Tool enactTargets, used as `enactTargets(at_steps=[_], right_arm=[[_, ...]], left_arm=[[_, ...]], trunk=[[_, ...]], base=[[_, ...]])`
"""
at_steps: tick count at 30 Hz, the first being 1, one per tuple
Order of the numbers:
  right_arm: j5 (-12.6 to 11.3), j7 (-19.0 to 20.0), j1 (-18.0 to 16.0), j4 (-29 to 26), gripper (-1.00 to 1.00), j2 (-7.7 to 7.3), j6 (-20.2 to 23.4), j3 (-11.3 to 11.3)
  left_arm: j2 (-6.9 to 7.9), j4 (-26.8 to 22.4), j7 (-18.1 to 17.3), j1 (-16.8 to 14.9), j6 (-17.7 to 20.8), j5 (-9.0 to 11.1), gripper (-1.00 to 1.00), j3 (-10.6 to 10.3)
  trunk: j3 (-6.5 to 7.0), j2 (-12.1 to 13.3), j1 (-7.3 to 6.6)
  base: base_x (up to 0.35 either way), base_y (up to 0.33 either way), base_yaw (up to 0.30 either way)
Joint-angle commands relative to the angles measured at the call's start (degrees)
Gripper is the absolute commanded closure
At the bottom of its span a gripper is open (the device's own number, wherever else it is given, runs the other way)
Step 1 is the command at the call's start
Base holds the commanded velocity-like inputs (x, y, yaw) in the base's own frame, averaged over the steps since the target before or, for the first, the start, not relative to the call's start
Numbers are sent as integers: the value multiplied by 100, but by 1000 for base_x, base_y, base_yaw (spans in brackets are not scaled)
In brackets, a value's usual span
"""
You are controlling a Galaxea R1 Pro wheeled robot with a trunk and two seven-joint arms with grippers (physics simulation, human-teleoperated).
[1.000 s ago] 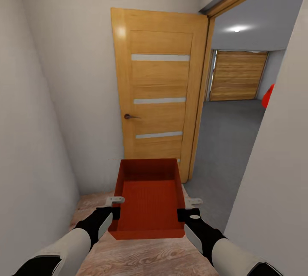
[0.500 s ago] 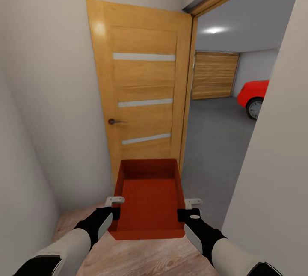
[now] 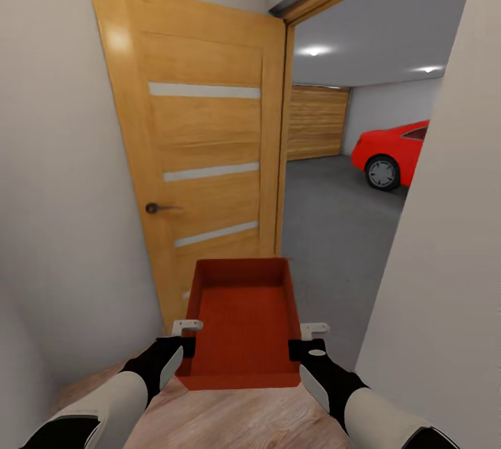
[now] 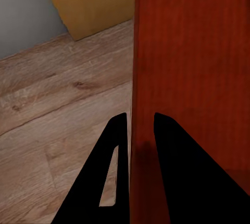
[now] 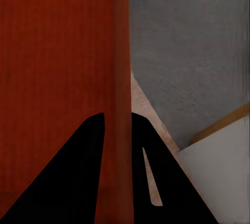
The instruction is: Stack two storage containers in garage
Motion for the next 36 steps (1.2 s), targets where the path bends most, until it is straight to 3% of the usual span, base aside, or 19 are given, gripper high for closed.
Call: enactTargets(at_steps=[1,7,19,36], right_arm=[[25,-19,-11,-218,100,-5,-47,-93],[25,-18,-11,-218,100,-5,-47,-93],[25,-23,-13,-218,100,-5,-45,-93],[25,-24,-11,-218,100,9,-43,-93]], left_arm=[[79,-5,30,4,39,-1,100,28],[76,-5,32,4,43,-1,100,28],[79,-5,28,4,41,-1,100,28],[79,-5,32,4,40,-1,100,28]], trunk=[[-13,-13,4],[-13,-13,4],[-13,-13,4],[-13,-13,4]], base=[[39,18,-287],[52,79,-274],[164,244,-70],[9,11,-213]])
